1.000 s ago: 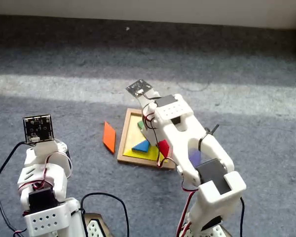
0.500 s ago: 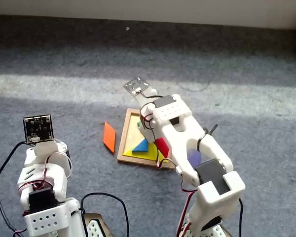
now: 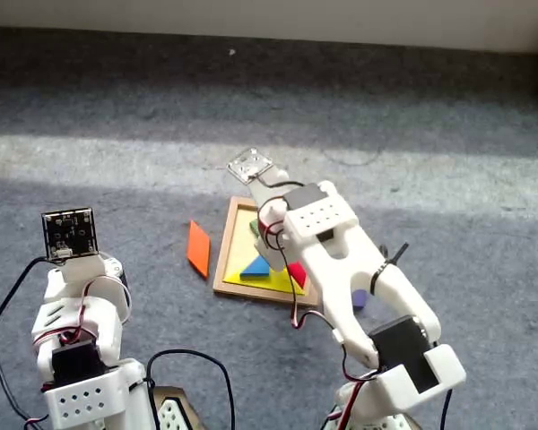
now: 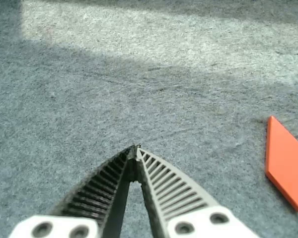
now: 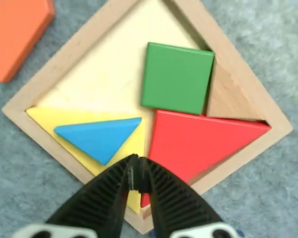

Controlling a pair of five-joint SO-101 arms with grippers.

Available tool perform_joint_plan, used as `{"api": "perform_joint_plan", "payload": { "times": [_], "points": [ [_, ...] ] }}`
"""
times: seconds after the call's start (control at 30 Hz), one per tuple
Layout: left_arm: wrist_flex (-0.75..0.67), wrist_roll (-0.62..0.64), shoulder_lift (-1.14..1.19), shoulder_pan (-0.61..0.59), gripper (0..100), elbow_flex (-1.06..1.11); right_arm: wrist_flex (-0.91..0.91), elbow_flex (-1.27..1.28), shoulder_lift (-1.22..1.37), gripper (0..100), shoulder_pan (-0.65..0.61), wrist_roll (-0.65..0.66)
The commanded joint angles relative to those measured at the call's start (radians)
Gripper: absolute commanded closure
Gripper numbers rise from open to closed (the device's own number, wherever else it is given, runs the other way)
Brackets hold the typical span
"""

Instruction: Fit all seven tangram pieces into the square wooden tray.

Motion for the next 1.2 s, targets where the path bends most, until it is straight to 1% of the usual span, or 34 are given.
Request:
{"api": "perform_joint_plan", "payload": {
  "times": [0.0, 0.3, 0.53, 0.9, 1.17],
  "points": [
    [-0.018, 0.005, -0.008, -0.005, 100, -0.012, -0.045, 0.01, -0.051, 99.4, -0.035, -0.005],
    [-0.018, 0.005, -0.008, -0.005, 100, -0.012, -0.148, 0.013, -0.05, 99.4, -0.036, -0.005],
    [-0.018, 0.005, -0.008, -0.007, 100, -0.012, -0.148, 0.016, -0.05, 99.4, -0.036, -0.005],
    [-0.018, 0.005, -0.008, -0.007, 100, -0.013, 0.053, 0.007, -0.059, 99.4, -0.039, -0.011],
    [-0.018, 0.005, -0.008, -0.007, 100, -0.013, 0.076, 0.015, -0.05, 99.4, -0.076, -0.011]
  ]
}}
